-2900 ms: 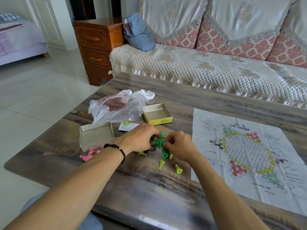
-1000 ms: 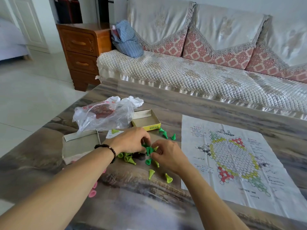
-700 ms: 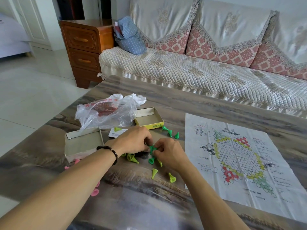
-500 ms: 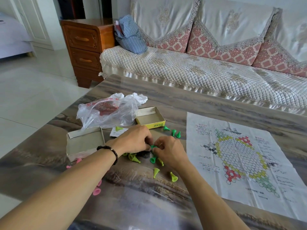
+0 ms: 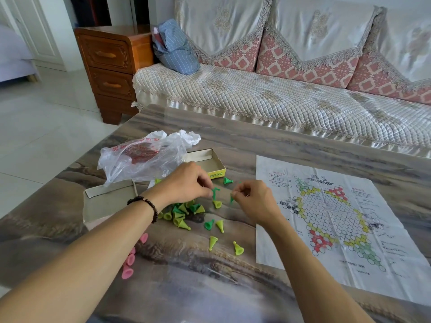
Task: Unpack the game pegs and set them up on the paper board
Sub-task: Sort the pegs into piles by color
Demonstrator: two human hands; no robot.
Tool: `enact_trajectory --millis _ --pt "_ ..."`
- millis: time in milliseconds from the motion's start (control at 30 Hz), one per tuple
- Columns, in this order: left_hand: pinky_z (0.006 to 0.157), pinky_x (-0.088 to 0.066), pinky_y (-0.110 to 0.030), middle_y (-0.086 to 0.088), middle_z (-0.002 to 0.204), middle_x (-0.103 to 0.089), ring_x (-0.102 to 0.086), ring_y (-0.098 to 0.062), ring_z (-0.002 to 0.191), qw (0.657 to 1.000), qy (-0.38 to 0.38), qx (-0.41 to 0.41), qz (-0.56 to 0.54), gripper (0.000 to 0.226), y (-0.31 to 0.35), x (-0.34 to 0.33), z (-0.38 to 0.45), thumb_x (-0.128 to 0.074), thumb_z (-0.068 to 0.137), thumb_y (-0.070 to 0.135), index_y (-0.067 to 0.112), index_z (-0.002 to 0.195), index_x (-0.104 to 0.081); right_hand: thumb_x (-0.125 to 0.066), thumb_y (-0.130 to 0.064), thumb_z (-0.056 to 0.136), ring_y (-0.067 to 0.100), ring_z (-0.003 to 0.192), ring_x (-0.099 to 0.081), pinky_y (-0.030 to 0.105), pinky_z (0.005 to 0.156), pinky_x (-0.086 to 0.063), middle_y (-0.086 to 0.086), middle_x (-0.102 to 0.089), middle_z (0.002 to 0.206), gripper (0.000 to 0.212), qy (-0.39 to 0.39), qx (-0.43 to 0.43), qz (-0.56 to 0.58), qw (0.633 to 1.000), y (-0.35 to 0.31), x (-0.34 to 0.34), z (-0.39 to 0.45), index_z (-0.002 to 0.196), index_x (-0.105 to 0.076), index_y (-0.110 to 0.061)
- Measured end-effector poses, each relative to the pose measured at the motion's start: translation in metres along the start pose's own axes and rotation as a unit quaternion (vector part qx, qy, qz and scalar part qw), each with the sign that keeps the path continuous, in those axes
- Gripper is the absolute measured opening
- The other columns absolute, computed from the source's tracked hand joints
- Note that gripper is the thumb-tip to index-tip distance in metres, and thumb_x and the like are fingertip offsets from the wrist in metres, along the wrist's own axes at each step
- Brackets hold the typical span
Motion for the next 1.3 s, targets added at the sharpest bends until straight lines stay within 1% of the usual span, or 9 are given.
enact_trajectory --millis 100,233,367,500,733,867,1033,1167,1300 --pt "0.068 -0.050 -0.018 0.011 0.079 -0.072 -0.063 -0.001 0.075 1.000 0.016 0.010 -0.013 0.007 0.006 -0.006 0.018 -0.080 0.078 0.018 0.020 0.085 -0.079 -0.062 -0.011 0.084 0.011 0.058 -0.050 0.010 0.047 -0.034 -0.003 -0.058 0.061 0.016 0.032 -0.038 0.018 0.999 0.022 0.017 0.009 0.068 -0.064 -0.013" --pt "0.060 -0.041 -0.007 0.004 0.088 -0.074 -0.061 -0.005 0.075 1.000 0.006 0.010 0.029 0.012 0.015 -0.032 0.044 -0.078 0.079 0.018 0.015 0.090 -0.079 -0.061 -0.011 0.084 0.013 0.062 -0.052 0.019 0.050 -0.036 -0.004 -0.056 0.060 0.021 0.030 -0.077 0.016 0.996 0.042 0.014 0.023 0.064 -0.060 -0.016" --pt "0.070 -0.048 -0.023 0.000 0.090 -0.073 -0.065 -0.014 0.083 0.998 -0.005 0.009 0.061 0.013 0.017 -0.047 0.064 -0.078 0.080 0.022 0.015 0.091 -0.077 -0.061 -0.012 0.083 0.017 0.065 -0.055 0.019 0.050 -0.037 0.001 -0.061 0.065 0.016 0.030 -0.077 0.001 0.997 0.044 0.008 0.038 0.067 -0.064 -0.012" --pt "0.070 -0.048 -0.024 0.002 0.089 -0.071 -0.064 -0.015 0.084 0.998 -0.004 -0.003 0.068 0.012 0.014 -0.049 0.069 -0.077 0.080 0.022 0.017 0.090 -0.076 -0.061 -0.012 0.082 0.016 0.070 -0.058 0.023 0.058 -0.038 -0.001 -0.062 0.067 0.011 0.036 -0.074 0.006 0.997 0.047 0.007 0.042 0.073 -0.068 -0.013" --pt "0.081 -0.053 -0.025 -0.002 0.101 -0.072 -0.066 -0.012 0.088 0.999 -0.010 -0.009 0.049 0.036 0.011 -0.041 0.055 -0.071 0.081 0.007 0.016 0.116 -0.068 -0.060 -0.012 0.084 0.007 0.059 -0.049 0.017 0.051 -0.036 -0.007 -0.054 0.060 0.012 0.042 -0.047 0.013 0.998 0.041 0.012 0.029 0.072 -0.064 -0.012" --pt "0.082 -0.048 -0.020 -0.001 0.106 -0.072 -0.061 -0.008 0.084 0.999 0.002 -0.006 0.052 0.040 0.009 -0.026 0.039 -0.064 0.087 0.007 0.014 0.126 -0.062 -0.060 -0.012 0.083 0.009 0.060 -0.051 0.016 0.051 -0.037 -0.008 -0.056 0.061 0.010 0.042 -0.032 0.013 0.999 0.031 0.012 0.014 0.076 -0.066 -0.011" --pt "0.084 -0.052 -0.029 -0.001 0.108 -0.071 -0.065 -0.014 0.094 0.997 0.019 -0.011 0.078 0.028 0.003 -0.002 0.005 -0.059 0.092 0.012 0.016 0.117 -0.070 -0.062 -0.013 0.084 0.003 0.067 -0.055 0.006 0.056 -0.038 -0.012 -0.061 0.071 0.010 -0.031 0.038 -0.015 0.999 -0.002 -0.004 -0.013 0.085 -0.072 -0.016" --pt "0.083 -0.050 -0.025 0.005 0.109 -0.070 -0.062 -0.008 0.093 0.996 0.007 -0.010 0.089 0.021 -0.016 0.003 -0.024 -0.062 0.093 0.017 0.021 0.112 -0.071 -0.064 -0.019 0.085 0.007 0.073 -0.058 0.021 0.068 -0.047 -0.003 -0.069 0.084 0.012 -0.124 0.101 -0.064 0.985 -0.030 -0.029 -0.037 0.093 -0.073 -0.018" --pt "0.084 -0.051 -0.026 0.005 0.107 -0.071 -0.063 -0.008 0.093 0.996 0.034 0.001 0.080 0.024 -0.034 0.013 -0.043 -0.061 0.090 0.010 0.021 0.108 -0.073 -0.067 -0.029 0.082 0.007 0.077 -0.055 0.022 0.068 -0.041 -0.003 -0.066 0.094 0.023 -0.120 0.130 -0.097 0.979 -0.048 -0.036 -0.044 0.102 -0.072 -0.019"
Point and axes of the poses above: each hand's wrist, its own z-axis towards the middle knuckle, its own x-axis out of the back of the hand, y = z × x, the point moved 9 cm from there along z, towards the middle knuckle
